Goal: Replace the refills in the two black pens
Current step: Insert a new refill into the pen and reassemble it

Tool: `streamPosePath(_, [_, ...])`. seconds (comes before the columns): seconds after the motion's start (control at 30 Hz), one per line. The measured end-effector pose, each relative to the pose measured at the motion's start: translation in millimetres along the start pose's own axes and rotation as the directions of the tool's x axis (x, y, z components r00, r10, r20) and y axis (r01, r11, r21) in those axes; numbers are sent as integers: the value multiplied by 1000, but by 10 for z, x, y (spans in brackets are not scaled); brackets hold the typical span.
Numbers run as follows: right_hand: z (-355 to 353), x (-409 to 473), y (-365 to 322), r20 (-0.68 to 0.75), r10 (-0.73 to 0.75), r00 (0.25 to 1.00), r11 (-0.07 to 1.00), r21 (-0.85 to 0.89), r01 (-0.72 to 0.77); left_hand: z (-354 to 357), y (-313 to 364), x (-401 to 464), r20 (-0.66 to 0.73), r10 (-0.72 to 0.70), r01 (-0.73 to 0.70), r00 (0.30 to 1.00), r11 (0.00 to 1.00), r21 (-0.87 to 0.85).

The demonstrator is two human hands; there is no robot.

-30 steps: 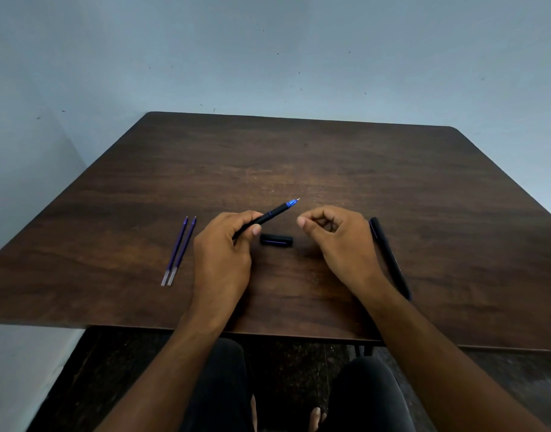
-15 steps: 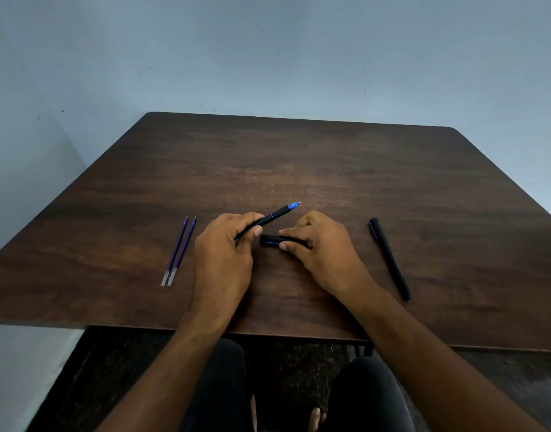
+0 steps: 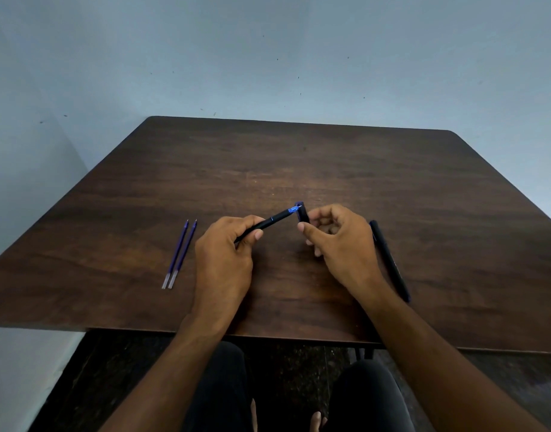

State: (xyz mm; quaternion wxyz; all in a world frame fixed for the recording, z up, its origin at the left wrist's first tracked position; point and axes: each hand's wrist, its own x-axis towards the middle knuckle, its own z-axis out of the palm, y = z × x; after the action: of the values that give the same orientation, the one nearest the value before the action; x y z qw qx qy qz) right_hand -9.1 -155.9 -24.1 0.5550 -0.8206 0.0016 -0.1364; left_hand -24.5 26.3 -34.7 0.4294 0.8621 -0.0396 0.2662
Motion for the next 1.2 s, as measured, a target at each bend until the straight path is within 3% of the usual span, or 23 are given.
streamPosePath(0.13, [-36, 23, 18, 8, -9, 1000, 998, 66, 9, 9, -4, 0, 14, -1, 1, 1000, 1000, -7])
streamPosePath(0.2, [-54, 27, 20, 7, 30, 1000, 976, 214, -30, 13, -5, -5, 16, 12, -12, 1000, 1000, -7])
streamPosePath(0.33, [-84, 43, 15, 92, 124, 988, 812, 562, -155, 24, -17, -11, 9, 49, -48, 999, 998, -33])
streamPosePath(0.43, [-90, 59, 12, 168, 143, 975, 692, 688, -219, 27, -21, -13, 18, 58, -57, 998, 998, -41])
streamPosePath(0.63, [-79, 73, 23, 247, 110, 963, 634, 729, -259, 28, -25, -13, 31, 41, -40, 999, 998, -42])
streamPosePath(1.2, [-45, 48, 33, 343, 115, 932, 702, 636, -320, 8, 30, -18, 88, 15, -10, 996, 998, -57])
